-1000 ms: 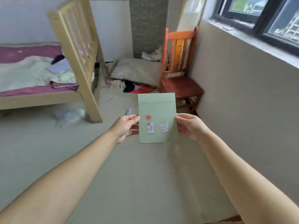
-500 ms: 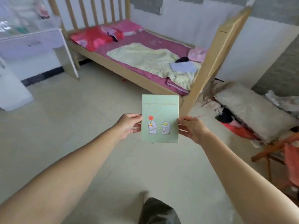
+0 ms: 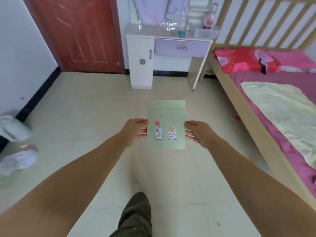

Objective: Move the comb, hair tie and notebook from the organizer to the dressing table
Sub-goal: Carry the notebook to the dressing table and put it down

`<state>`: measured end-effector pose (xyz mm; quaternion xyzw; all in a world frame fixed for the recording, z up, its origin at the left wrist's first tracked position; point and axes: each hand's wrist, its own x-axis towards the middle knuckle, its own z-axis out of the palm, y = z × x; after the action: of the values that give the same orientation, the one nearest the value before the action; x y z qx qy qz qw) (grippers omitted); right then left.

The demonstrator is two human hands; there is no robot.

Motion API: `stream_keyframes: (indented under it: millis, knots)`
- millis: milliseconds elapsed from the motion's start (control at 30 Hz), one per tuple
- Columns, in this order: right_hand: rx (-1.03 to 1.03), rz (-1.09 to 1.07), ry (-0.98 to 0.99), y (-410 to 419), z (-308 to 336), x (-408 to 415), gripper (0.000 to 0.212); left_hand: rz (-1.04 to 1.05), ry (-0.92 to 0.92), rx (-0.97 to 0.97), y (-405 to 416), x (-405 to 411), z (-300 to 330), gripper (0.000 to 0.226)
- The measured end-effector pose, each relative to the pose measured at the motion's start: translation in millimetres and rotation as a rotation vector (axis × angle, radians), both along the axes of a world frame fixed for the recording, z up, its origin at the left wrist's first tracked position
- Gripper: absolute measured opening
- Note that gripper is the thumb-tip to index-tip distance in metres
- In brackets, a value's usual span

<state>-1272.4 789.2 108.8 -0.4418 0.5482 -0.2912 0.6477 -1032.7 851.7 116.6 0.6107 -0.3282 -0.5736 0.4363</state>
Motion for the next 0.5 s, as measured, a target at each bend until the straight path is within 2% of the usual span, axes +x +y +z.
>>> stream_keyframes:
  millis: [233,500]
  knots:
    - [0.000,0.085,-0.035,-182,4,102,0.010,0.085,-0.092,0.016,-168,98,8,0.020]
    - [-0.015,0.029,-0.008,-380,9,145,0.011,0.071,-0.094,0.011,-378,138,5,0.015]
